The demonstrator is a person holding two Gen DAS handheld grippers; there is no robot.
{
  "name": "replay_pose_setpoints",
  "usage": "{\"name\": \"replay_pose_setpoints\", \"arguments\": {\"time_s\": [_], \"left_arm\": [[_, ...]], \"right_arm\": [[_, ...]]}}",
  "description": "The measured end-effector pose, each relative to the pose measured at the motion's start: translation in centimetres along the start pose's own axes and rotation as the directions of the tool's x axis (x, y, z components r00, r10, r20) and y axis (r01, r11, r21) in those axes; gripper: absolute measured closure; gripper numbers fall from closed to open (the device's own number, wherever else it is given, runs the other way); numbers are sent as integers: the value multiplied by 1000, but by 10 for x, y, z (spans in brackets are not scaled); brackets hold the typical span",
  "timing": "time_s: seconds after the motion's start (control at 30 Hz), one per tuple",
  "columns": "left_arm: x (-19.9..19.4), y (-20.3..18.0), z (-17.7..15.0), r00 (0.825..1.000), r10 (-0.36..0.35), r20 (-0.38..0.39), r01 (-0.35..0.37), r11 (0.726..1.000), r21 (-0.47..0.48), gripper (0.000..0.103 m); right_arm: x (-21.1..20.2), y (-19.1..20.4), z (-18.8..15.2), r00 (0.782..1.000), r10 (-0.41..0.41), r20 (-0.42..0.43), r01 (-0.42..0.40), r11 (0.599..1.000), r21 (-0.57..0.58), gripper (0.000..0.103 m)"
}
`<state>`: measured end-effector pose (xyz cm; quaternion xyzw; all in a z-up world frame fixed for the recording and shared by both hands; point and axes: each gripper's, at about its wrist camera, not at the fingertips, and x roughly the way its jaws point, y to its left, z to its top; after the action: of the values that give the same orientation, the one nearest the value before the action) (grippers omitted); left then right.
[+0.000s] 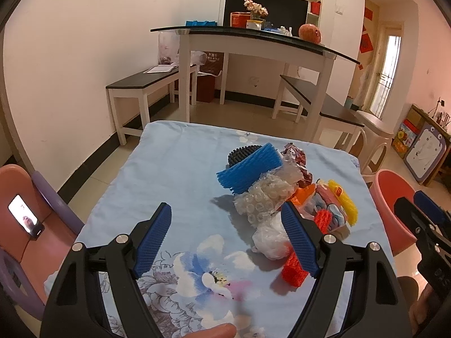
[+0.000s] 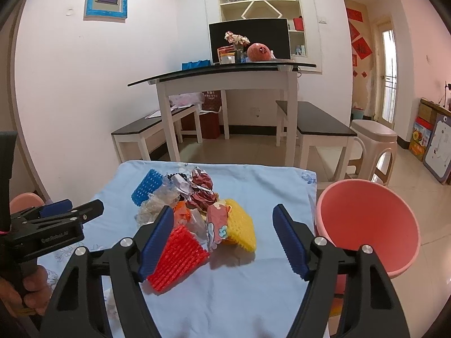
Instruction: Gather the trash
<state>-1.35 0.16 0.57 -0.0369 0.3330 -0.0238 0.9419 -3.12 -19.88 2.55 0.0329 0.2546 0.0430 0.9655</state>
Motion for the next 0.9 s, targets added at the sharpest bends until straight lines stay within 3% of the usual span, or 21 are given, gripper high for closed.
{"name": "replay_pose_setpoints", "arguments": {"time_s": [0.4,0.77,0.9], "left_arm": [[2,-3,-7,997,-74,-4,74,997,23,22],[-4,-26,-28,971,-237,-19,237,965,109,22],[5,-30,-33,963,-262,-66,267,958,103,35]], "right_arm": [[8,-8,-5,1000,-4,-26,4,1000,18,33],[16,-25,-12,998,-11,-57,14,999,52,37],[18,-28,-16,998,-15,-61,18,998,56,37]]}}
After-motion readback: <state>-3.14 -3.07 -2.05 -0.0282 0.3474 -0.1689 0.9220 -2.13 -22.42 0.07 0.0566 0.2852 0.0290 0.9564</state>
